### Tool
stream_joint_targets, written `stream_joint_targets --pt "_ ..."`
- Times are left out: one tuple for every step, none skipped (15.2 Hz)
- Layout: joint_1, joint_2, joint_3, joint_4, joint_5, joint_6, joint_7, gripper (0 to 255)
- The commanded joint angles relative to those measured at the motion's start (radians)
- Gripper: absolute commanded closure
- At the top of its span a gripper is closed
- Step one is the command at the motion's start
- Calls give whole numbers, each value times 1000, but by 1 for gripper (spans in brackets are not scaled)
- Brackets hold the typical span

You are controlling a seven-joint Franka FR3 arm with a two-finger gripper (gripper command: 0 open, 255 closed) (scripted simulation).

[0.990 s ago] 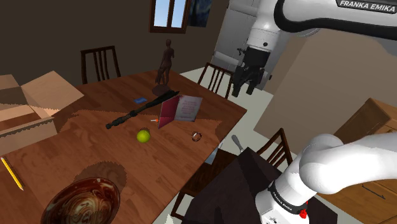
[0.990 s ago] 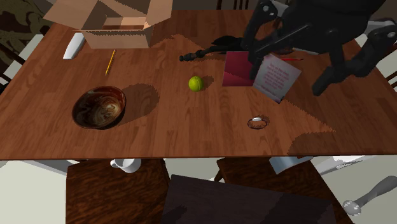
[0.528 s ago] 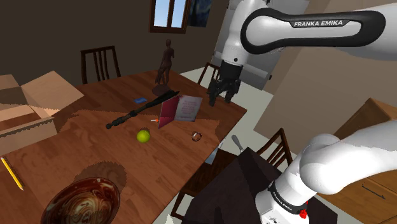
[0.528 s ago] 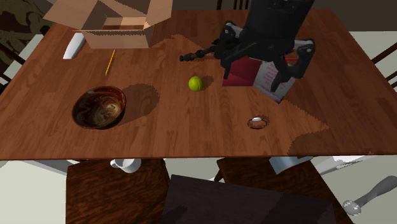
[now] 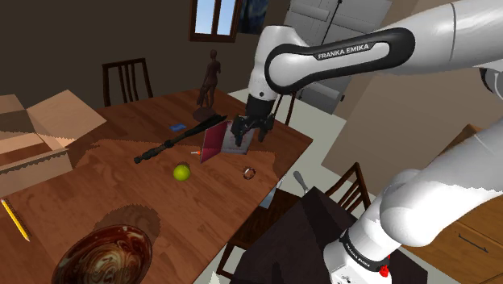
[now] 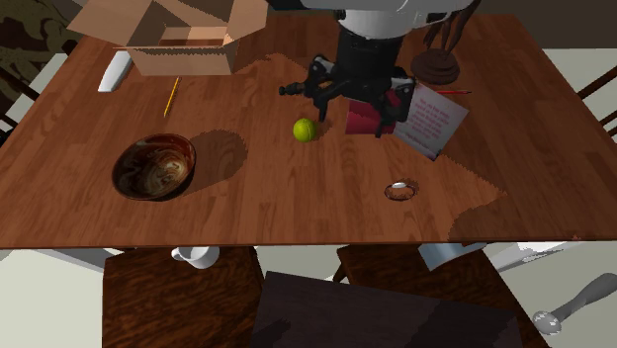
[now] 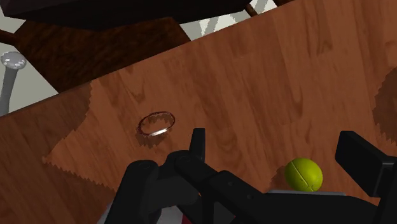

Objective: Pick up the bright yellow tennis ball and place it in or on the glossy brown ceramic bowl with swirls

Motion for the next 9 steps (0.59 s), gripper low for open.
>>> stream_joint_targets --pt "1 79 17 34 -16 51 32 0" --pt "3 116 25 49 -26 75 48 0" --pt "4 154 31 66 -37 98 65 0" --pt "7 192 37 85 -49 119 82 0" --pt "9 231 41 104 -63 139 100 0" --pt "13 269 45 126 -77 158 118 0" --pt "17 308 47 148 -92 175 136 0" --pt "22 347 49 172 -108 191 154 0" --pt "27 387 49 197 -124 206 171 0"
